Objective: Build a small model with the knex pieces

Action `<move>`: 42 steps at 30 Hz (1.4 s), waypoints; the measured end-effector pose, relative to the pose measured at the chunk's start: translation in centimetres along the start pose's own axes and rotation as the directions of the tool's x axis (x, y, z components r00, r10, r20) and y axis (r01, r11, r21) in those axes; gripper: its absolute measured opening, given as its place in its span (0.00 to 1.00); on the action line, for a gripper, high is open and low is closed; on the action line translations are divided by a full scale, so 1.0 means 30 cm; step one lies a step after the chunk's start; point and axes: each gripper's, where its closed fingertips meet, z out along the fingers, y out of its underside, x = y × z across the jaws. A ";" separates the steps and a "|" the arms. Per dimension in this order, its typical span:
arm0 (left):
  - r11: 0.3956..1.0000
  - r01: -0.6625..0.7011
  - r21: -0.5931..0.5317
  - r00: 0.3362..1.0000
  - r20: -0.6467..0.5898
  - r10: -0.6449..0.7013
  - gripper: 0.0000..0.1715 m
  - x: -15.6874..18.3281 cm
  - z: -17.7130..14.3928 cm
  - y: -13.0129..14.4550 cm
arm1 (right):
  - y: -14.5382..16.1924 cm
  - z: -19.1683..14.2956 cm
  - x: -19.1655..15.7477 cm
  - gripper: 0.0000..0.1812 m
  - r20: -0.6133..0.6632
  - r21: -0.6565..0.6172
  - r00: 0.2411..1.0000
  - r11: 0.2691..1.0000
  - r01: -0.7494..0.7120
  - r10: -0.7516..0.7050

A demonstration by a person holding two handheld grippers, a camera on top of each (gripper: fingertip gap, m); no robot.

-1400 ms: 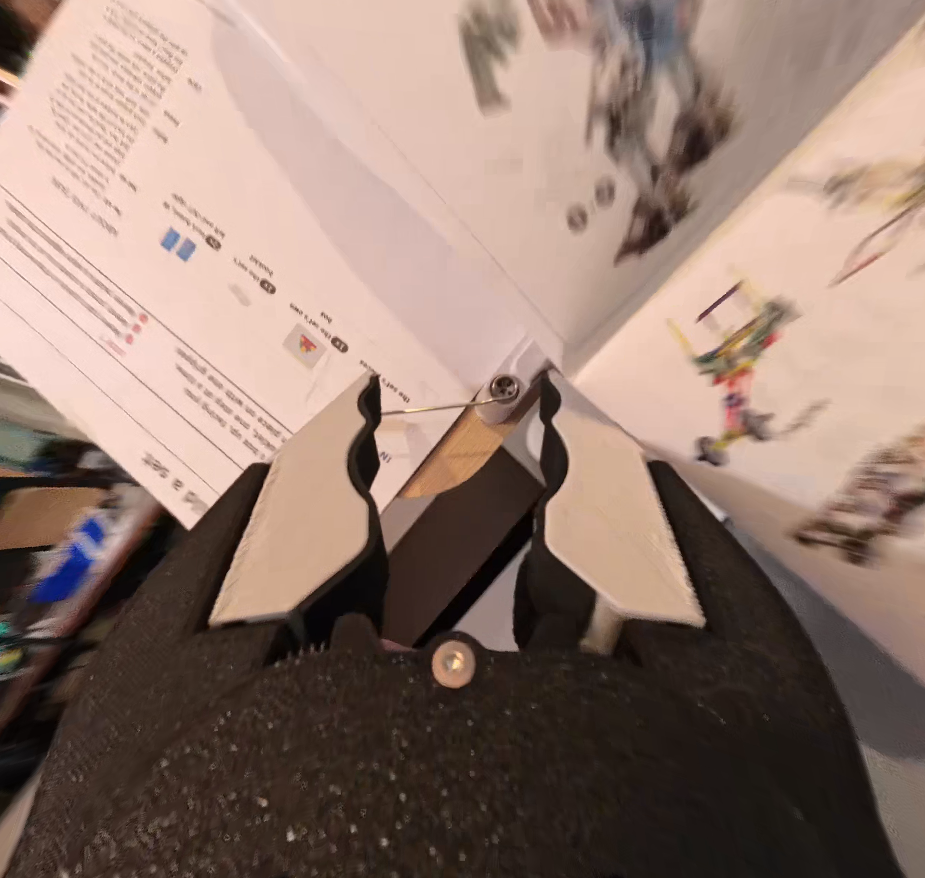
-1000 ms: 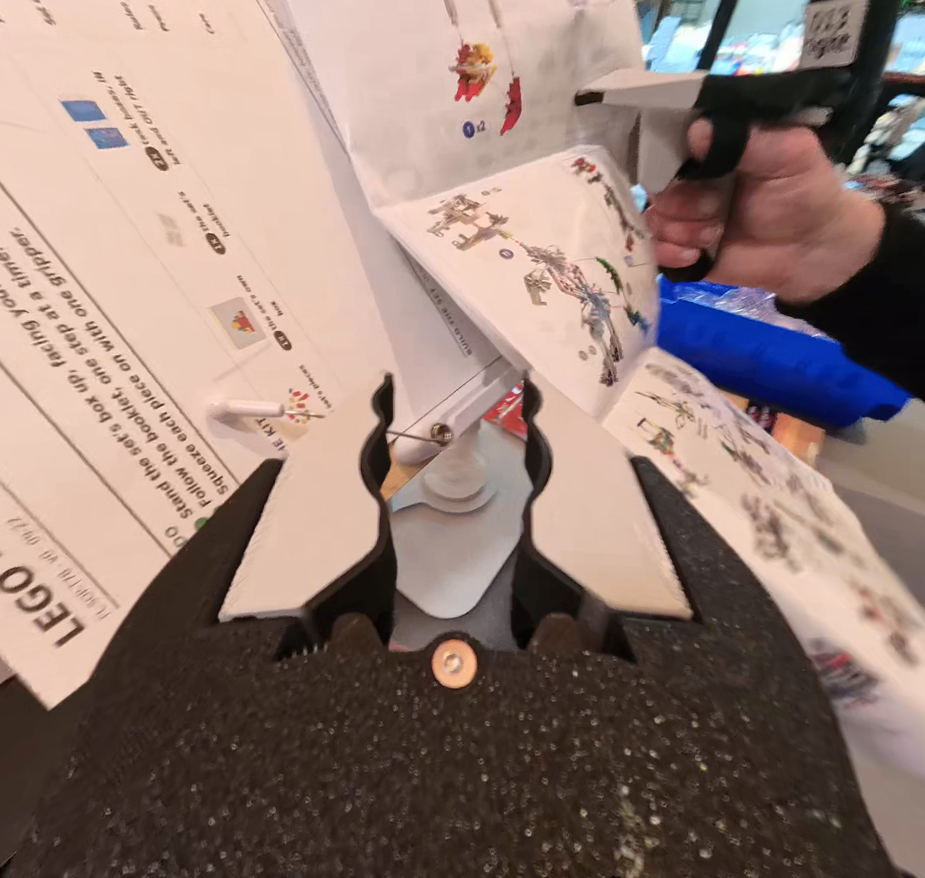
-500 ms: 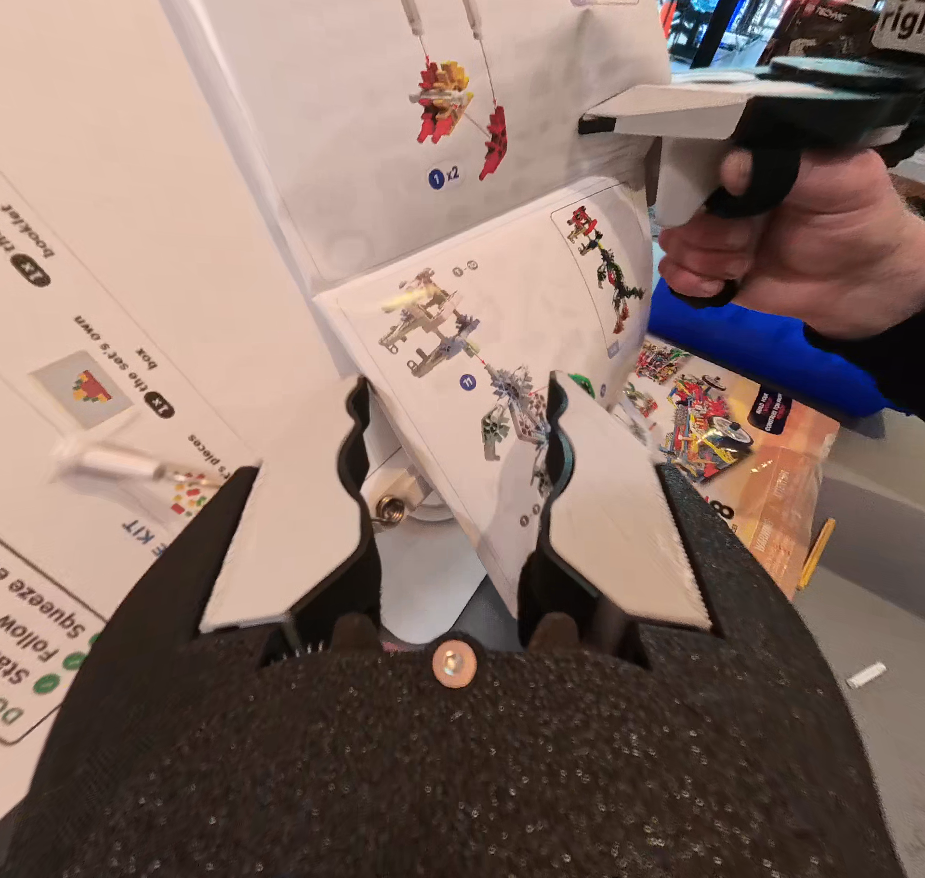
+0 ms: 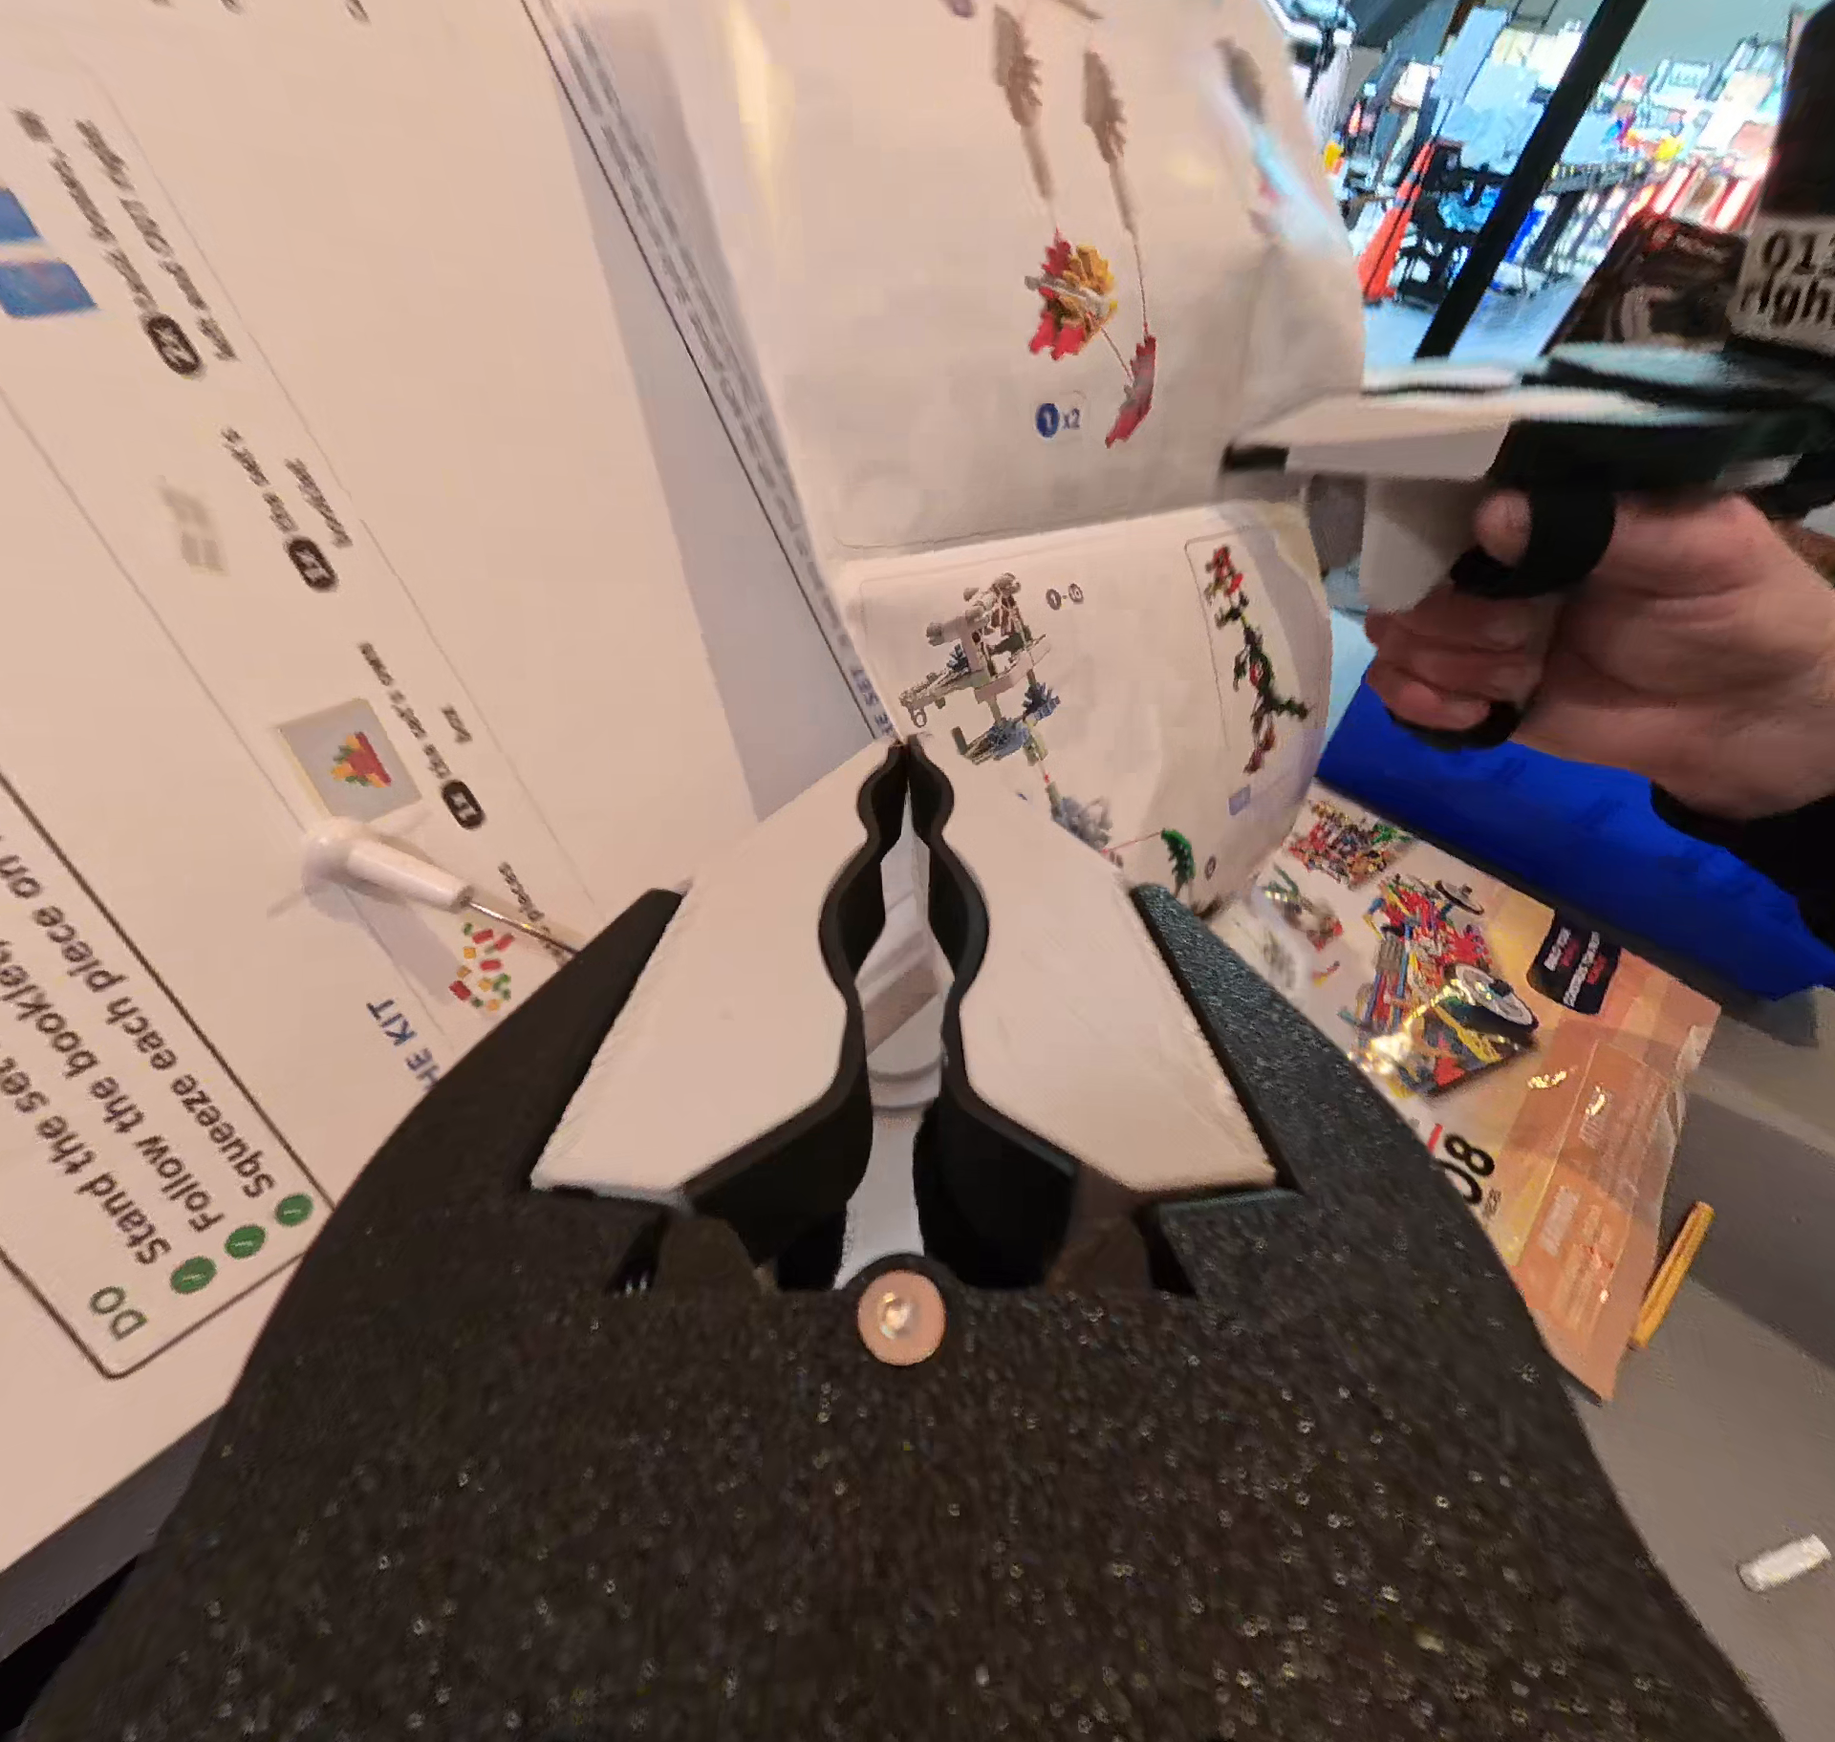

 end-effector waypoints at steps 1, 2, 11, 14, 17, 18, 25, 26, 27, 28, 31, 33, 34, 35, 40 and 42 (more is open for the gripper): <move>1.000 0.004 0.018 1.000 0.002 -0.004 0.00 -0.001 -0.005 -0.017 | 0.010 0.000 0.003 0.13 -0.011 -0.012 1.000 1.000 0.013 -0.013; 1.000 0.006 0.028 1.000 0.008 -0.007 0.00 -0.004 -0.008 -0.031 | 0.024 -0.001 0.001 0.19 -0.019 -0.032 0.999 0.999 0.036 -0.036; 0.992 0.040 0.117 0.999 -0.011 -0.039 0.00 0.012 -0.004 -0.091 | 0.069 -0.039 -0.049 0.40 0.033 -0.017 0.999 1.000 0.008 -0.008; 0.981 0.046 0.188 0.999 -0.033 -0.040 0.00 0.024 -0.026 -0.135 | 0.054 -0.036 -0.047 0.40 0.054 0.008 0.997 0.999 -0.052 0.051; 0.970 0.053 0.238 0.999 -0.021 -0.049 0.00 0.015 -0.041 -0.184 | 0.093 -0.032 -0.049 0.37 0.024 -0.026 0.999 0.999 -0.026 0.027; 0.966 0.056 0.252 0.998 -0.017 -0.053 0.00 0.010 -0.043 -0.199 | 0.111 -0.033 -0.054 0.37 0.020 -0.037 1.000 0.999 -0.019 0.020; 0.924 0.137 0.358 0.990 -0.022 -0.138 0.00 -0.028 -0.050 -0.286 | 0.219 -0.039 -0.116 0.33 0.108 -0.061 0.982 0.987 -0.147 0.153; 0.918 0.143 0.370 0.989 -0.018 -0.147 0.00 -0.035 -0.053 -0.294 | 0.216 -0.042 -0.108 0.31 0.100 -0.065 0.981 0.985 -0.162 0.168; 0.913 0.150 0.380 0.988 -0.013 -0.157 0.00 -0.044 -0.057 -0.302 | 0.205 -0.047 -0.102 0.31 0.078 -0.049 0.986 0.989 -0.142 0.146; 0.909 0.159 0.386 0.986 -0.013 -0.167 0.00 -0.052 -0.059 -0.307 | 0.199 -0.054 -0.099 0.31 0.057 -0.037 0.993 0.995 -0.097 0.099; 0.892 0.182 0.415 0.980 0.002 -0.200 0.00 -0.089 -0.070 -0.330 | 0.222 -0.065 -0.064 0.31 0.012 -0.045 0.999 0.998 -0.036 0.037; 0.878 0.202 0.435 0.974 0.005 -0.227 0.00 -0.109 -0.075 -0.348 | 0.232 -0.072 -0.064 0.28 0.019 -0.057 0.999 0.998 -0.033 0.034; 0.872 0.205 0.444 0.972 0.012 -0.234 0.00 -0.119 -0.077 -0.356 | 0.227 -0.082 -0.066 0.25 0.007 -0.056 1.000 0.998 0.003 -0.003; 0.869 0.209 0.448 0.971 0.008 -0.238 0.00 -0.123 -0.076 -0.363 | 0.214 -0.093 -0.076 0.21 0.000 -0.036 0.999 0.998 0.045 -0.045; 0.869 0.213 0.447 0.967 0.030 -0.252 0.00 -0.145 -0.055 -0.375 | 0.189 -0.078 -0.083 0.29 -0.017 -0.040 0.993 0.992 0.118 -0.118; 0.869 0.218 0.445 0.965 0.035 -0.261 0.00 -0.152 -0.045 -0.380 | 0.147 -0.054 -0.108 0.29 -0.039 -0.065 0.970 0.969 0.239 -0.242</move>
